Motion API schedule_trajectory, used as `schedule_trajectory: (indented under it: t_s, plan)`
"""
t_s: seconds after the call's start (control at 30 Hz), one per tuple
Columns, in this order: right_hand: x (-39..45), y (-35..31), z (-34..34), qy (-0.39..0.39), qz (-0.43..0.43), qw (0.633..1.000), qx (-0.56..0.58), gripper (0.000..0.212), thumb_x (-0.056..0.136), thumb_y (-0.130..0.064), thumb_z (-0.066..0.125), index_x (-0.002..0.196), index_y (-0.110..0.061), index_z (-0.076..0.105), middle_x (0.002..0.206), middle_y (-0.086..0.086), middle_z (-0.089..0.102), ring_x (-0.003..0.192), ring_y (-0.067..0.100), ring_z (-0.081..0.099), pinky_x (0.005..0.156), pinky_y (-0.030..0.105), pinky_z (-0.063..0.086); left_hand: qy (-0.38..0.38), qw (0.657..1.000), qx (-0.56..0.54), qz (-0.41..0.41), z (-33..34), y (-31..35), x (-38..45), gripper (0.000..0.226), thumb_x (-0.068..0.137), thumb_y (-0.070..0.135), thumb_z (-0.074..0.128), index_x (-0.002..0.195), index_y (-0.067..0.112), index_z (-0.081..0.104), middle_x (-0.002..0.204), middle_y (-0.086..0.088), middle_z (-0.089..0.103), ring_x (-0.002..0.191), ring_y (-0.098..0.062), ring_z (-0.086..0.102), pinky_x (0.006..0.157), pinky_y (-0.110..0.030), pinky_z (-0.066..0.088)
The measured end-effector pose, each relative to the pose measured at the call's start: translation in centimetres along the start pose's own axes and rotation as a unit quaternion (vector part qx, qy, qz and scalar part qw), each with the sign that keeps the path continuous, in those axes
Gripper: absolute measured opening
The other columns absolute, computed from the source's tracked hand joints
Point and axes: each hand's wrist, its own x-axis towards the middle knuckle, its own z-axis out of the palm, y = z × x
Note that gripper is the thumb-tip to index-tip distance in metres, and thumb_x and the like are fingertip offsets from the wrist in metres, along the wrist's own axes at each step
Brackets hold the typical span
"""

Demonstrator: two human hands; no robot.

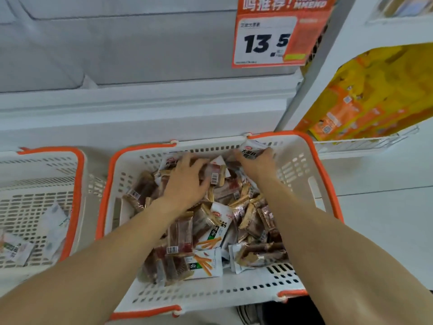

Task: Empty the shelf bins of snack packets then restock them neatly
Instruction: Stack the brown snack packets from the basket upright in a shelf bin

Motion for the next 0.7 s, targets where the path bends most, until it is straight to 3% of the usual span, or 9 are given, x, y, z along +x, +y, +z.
schedule_trajectory:
  t_s: [0.17, 0.23, 0.33, 0.37, 0.43, 0.53, 0.6, 0.7]
  plan:
    - [1.0, 1.7, -0.3, -0.002, -0.041, 0.997, 0.065, 0.064, 0.082, -0.040, 0.081, 0.134, -0.016, 0.052, 0.135, 0.004, 0.062, 0.125, 0.026, 0.057, 0.101, 0.037, 0.048, -0.105, 0.986, 0.116, -0.052, 1.0, 1.6, 1.5, 0.046, 0.097, 0.048, 0.041, 0.135, 0.024, 0.055, 0.142, -0.008, 0.047, 0.137, -0.033, 0.036, 0.117, -0.054, 0.025]
    - [1.2, 1.8, -1.4, -0.034, -0.047, 0.997, 0.056, 0.057, 0.080, -0.037, 0.084, 0.127, -0.017, 0.059, 0.123, 0.001, 0.066, 0.114, 0.022, 0.061, 0.090, 0.031, 0.048, -0.112, 0.983, 0.132, -0.053, 0.3, 3.0, 2.3, 0.048, 0.099, 0.054, 0.038, 0.122, 0.019, 0.063, 0.137, -0.012, 0.050, 0.132, -0.034, 0.041, 0.115, -0.053, 0.029]
    - [1.7, 2.0, -2.6, -0.075, -0.069, 0.995, 0.016, 0.058, 0.075, -0.035, 0.087, 0.124, -0.021, 0.060, 0.112, -0.003, 0.063, 0.110, 0.020, 0.060, 0.095, 0.035, 0.050, -0.127, 0.985, 0.114, -0.007, -0.1, 3.5, 3.2, 0.041, 0.098, 0.053, 0.049, 0.106, 0.016, 0.063, 0.124, -0.009, 0.056, 0.113, -0.027, 0.053, 0.096, -0.042, 0.045]
    - [1.7, 2.0, -2.8, -0.088, -0.075, 0.993, 0.001, 0.060, 0.075, -0.035, 0.087, 0.126, -0.021, 0.058, 0.113, -0.003, 0.062, 0.110, 0.020, 0.059, 0.097, 0.035, 0.049, -0.150, 0.984, 0.095, 0.001, -0.1, 3.4, 3.3, 0.035, 0.096, 0.048, 0.056, 0.108, 0.016, 0.059, 0.120, -0.007, 0.057, 0.108, -0.025, 0.055, 0.087, -0.037, 0.046]
    - [1.8, 2.4, -2.9, -0.115, -0.073, 0.990, -0.027, 0.064, 0.075, -0.035, 0.086, 0.129, -0.021, 0.055, 0.120, -0.001, 0.062, 0.112, 0.022, 0.057, 0.100, 0.037, 0.048, -0.176, 0.983, 0.055, 0.000, -0.1, 3.3, 3.4, 0.047, 0.090, 0.038, 0.069, 0.125, 0.014, 0.049, 0.120, -0.004, 0.058, 0.107, -0.022, 0.057, 0.081, -0.034, 0.046]
    - [2.2, 3.5, -3.1, -0.123, -0.088, 0.988, -0.042, 0.050, 0.075, -0.035, 0.086, 0.110, -0.024, 0.053, 0.111, -0.002, 0.063, 0.105, 0.022, 0.060, 0.090, 0.036, 0.049, -0.175, 0.984, 0.016, -0.015, 0.1, 3.6, 4.0, 0.065, 0.084, 0.024, 0.076, 0.138, 0.014, 0.041, 0.125, -0.002, 0.055, 0.112, -0.021, 0.055, 0.092, -0.037, 0.050]
    - [2.7, 4.3, -3.3, -0.127, -0.098, 0.987, -0.026, 0.043, 0.076, -0.034, 0.087, 0.100, -0.025, 0.052, 0.102, -0.005, 0.064, 0.096, 0.017, 0.062, 0.081, 0.031, 0.049, -0.204, 0.978, 0.038, 0.001, 0.7, 3.8, 4.9, 0.046, 0.084, 0.017, 0.073, 0.127, 0.012, 0.056, 0.119, 0.000, 0.060, 0.107, -0.020, 0.060, 0.088, -0.035, 0.052]
    - [3.4, 5.1, -3.7, -0.153, -0.093, 0.984, -0.004, 0.046, 0.071, -0.038, 0.090, 0.097, -0.022, 0.056, 0.095, -0.003, 0.069, 0.089, 0.017, 0.067, 0.076, 0.032, 0.054, -0.255, 0.965, 0.066, 0.024, 1.3, 4.2, 6.3, 0.014, 0.087, 0.013, 0.070, 0.101, 0.013, 0.068, 0.094, -0.001, 0.067, 0.084, -0.017, 0.063, 0.065, -0.026, 0.049]
